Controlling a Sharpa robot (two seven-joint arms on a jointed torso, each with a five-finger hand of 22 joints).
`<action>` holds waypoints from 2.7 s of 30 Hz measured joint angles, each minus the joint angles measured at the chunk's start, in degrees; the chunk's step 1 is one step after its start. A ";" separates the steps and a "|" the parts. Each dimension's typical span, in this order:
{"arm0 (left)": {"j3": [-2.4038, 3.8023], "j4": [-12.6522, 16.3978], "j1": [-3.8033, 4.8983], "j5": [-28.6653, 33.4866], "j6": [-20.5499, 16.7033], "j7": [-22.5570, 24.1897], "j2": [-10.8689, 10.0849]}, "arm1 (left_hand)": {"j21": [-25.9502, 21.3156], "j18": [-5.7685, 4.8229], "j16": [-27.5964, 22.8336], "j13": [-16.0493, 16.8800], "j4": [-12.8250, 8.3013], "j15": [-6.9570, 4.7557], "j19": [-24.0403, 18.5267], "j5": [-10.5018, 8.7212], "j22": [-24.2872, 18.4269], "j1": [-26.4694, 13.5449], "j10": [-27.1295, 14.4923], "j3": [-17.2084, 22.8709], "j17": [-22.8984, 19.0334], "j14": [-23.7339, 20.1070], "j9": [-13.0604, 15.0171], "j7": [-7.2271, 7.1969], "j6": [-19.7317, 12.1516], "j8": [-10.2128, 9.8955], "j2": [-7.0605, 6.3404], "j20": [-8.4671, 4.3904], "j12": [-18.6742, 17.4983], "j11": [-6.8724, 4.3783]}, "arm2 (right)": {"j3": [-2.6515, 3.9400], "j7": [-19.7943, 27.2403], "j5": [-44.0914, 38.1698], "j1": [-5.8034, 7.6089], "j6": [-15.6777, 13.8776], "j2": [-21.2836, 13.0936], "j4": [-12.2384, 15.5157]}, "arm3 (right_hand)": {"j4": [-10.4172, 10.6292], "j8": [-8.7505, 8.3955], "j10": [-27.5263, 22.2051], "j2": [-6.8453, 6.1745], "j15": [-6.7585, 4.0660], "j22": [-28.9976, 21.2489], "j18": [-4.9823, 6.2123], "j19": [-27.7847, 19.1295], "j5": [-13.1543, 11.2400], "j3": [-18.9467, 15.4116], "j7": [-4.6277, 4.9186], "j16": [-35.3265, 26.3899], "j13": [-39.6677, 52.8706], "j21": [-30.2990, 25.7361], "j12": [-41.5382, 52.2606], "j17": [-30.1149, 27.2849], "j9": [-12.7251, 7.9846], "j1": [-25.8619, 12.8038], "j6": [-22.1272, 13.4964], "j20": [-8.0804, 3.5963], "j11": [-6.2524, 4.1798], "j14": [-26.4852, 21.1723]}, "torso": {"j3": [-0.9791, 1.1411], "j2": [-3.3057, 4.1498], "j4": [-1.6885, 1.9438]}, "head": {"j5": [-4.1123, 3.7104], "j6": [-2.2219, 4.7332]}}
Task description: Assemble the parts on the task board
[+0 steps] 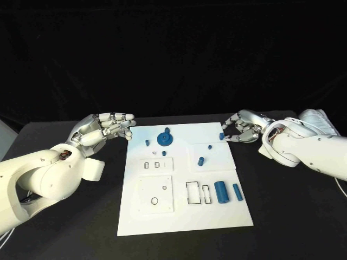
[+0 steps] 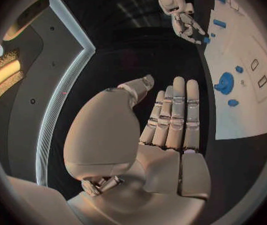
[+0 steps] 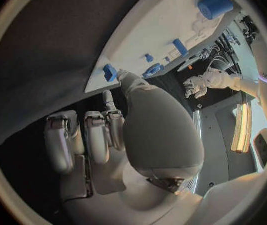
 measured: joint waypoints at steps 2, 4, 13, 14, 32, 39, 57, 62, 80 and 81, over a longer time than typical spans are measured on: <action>0.00 -0.01 0.00 -0.01 0.02 0.00 0.02 | 0.00 0.00 0.00 0.00 0.00 0.00 0.00 0.00 0.01 0.00 0.00 0.00 0.00 0.00 0.00 0.00 0.00 0.00 0.00 0.00 0.00 0.00 | 0.00 0.00 -0.08 -0.06 0.07 0.29 -0.24 | 0.00 -0.23 0.00 0.00 0.20 0.00 0.00 0.00 0.00 0.00 0.00 0.06 0.00 0.00 0.00 0.00 0.00 0.00 0.00 0.00 0.00 0.20 | 0.00 -0.03 0.01 | -0.04 -0.06; 0.00 -0.02 0.00 -0.02 0.05 -0.01 0.03 | 0.00 0.00 0.00 0.00 0.00 0.00 0.00 0.00 0.04 0.00 0.00 0.00 0.00 0.00 0.00 0.00 0.00 0.00 0.00 0.00 0.00 0.00 | 0.00 0.00 -0.13 -0.19 0.09 0.77 -0.66 | 0.17 -0.23 0.00 0.00 0.20 0.00 0.00 0.00 0.00 -0.17 0.00 0.23 0.00 0.00 0.00 0.00 0.00 0.00 0.00 0.00 0.00 0.20 | 0.00 -0.05 0.03 | -0.05 -0.11; -0.01 -0.22 -0.01 -0.05 0.15 -0.02 0.00 | 0.00 0.00 0.00 0.00 0.00 0.00 0.00 0.00 0.05 0.00 0.00 0.00 -0.01 0.00 -0.01 0.00 0.00 0.00 0.00 0.00 0.00 0.00 | -0.13 -0.15 -0.19 -1.08 0.09 2.38 -1.88 | 0.42 -0.23 0.00 0.23 0.20 -0.01 0.00 0.00 0.00 0.07 -0.03 0.23 -0.01 0.00 0.00 -0.01 0.04 -0.23 0.04 0.00 0.00 0.20 | -0.07 -0.13 0.16 | 0.01 -0.31; -0.01 -0.23 -0.01 -0.05 0.15 -0.02 -0.01 | 0.00 0.01 0.00 0.00 0.00 0.00 0.00 0.00 0.05 0.00 0.00 0.00 -0.01 0.00 -0.01 0.00 0.00 0.00 0.00 0.00 0.00 0.00 | -0.13 -0.16 -0.19 -1.17 0.09 2.46 -1.92 | 0.42 -0.23 0.00 0.25 0.20 -0.01 0.00 0.00 0.00 0.07 -0.08 0.23 -0.01 0.00 0.00 -0.01 0.07 -0.25 0.23 0.00 0.00 0.20 | -0.09 -0.13 0.16 | 0.02 -0.34; -0.02 -0.45 -0.02 -0.09 0.23 -0.06 -0.08 | 0.00 0.00 0.19 -0.01 0.00 0.00 -0.14 0.00 0.05 0.00 0.00 0.00 0.00 0.00 0.00 0.00 0.00 -0.12 0.00 0.14 0.00 0.00 | -0.05 -0.63 -0.19 -1.77 -0.02 2.89 -2.83 | 0.49 0.45 0.00 0.55 0.20 -0.03 0.00 0.00 0.02 0.96 -0.35 0.23 -0.02 0.00 0.49 -0.01 0.25 0.05 1.39 0.00 0.00 0.20 | -0.08 -0.07 0.10 | 0.16 -0.60; -0.02 -0.63 -0.02 -0.10 0.29 -0.12 -0.09 | 0.23 -0.01 0.34 -0.01 0.00 0.00 -0.42 0.00 0.10 0.00 0.00 0.00 0.08 0.00 0.08 0.00 0.00 -0.23 0.00 0.00 0.00 0.00 | -0.06 -0.92 -0.20 -1.83 -0.21 3.05 -3.22 | 0.49 0.45 0.00 0.55 0.20 -0.03 -0.01 0.00 0.02 0.96 -0.35 0.23 -0.02 0.00 0.49 -0.02 0.24 0.05 1.39 0.00 0.00 0.20 | -0.03 -0.07 0.03 | 0.11 -0.48; -0.02 -0.73 -0.02 -0.12 0.47 -0.31 -0.08 | 0.22 -0.01 0.34 -0.01 0.00 0.00 -0.42 0.00 0.09 0.00 0.00 0.00 0.07 0.00 0.07 0.00 0.00 -0.23 0.00 0.00 0.00 0.00 | 0.00 -0.87 -0.22 -1.97 -0.79 3.19 -3.52 | -1.98 3.79 -0.04 4.11 -1.86 0.01 0.00 0.03 -9.32 8.01 -1.78 0.23 -0.03 -0.01 2.11 -0.02 0.77 1.49 5.71 -1.49 -1.96 0.12 | -0.04 -0.07 0.07 | -0.02 -0.64; -0.02 -0.74 -0.02 -0.12 0.52 -0.36 -0.08 | 0.22 0.00 0.34 -0.01 0.00 0.00 -0.42 0.00 0.13 0.00 0.00 0.00 0.07 0.00 0.07 0.00 0.00 -0.23 0.00 0.00 0.00 0.00 | -0.05 -0.65 -0.20 -2.05 -1.28 3.19 -3.45 | -2.91 4.08 -0.08 4.71 -2.99 0.01 0.00 0.01 -9.45 8.94 -1.70 0.23 -0.03 -0.01 2.49 -0.02 0.76 0.88 5.81 -2.48 -2.96 0.10 | -0.07 -0.08 0.04 | -0.03 -0.64; -0.03 -1.12 -0.02 -0.13 0.67 -0.50 -0.02 | 0.22 0.00 0.34 0.04 -0.16 0.20 -0.42 0.00 0.13 -0.31 0.00 0.16 0.15 -0.20 0.14 0.21 -0.21 -0.23 0.31 0.01 0.00 0.00 | 0.15 -7.41 -0.96 -0.62 -10.80 1.47 4.30 | -1.54 6.50 -0.08 4.76 -3.17 -0.01 0.00 0.01 -10.00 8.84 -2.37 0.45 -0.03 -0.01 2.77 -0.03 0.77 -3.78 5.84 -2.89 -3.38 -0.09 | -0.17 -0.33 -0.15 | -0.04 -0.55; -0.03 -1.18 -0.02 -0.13 0.67 -0.50 0.02 | 0.22 -0.01 0.34 0.04 -0.16 0.20 -0.42 0.00 0.13 -0.31 0.00 0.16 0.15 -0.20 0.14 0.21 -0.21 -0.23 0.31 0.01 0.00 0.00 | 0.20 -8.25 -1.05 -0.36 -11.14 1.42 5.29 | -1.37 7.35 -0.09 4.83 -3.17 -0.01 0.00 0.01 -10.00 8.85 -2.37 0.45 -0.03 -0.01 2.77 -0.03 0.77 -3.96 5.84 -2.89 -3.38 -0.09 | -0.17 -0.36 -0.21 | -0.04 -0.51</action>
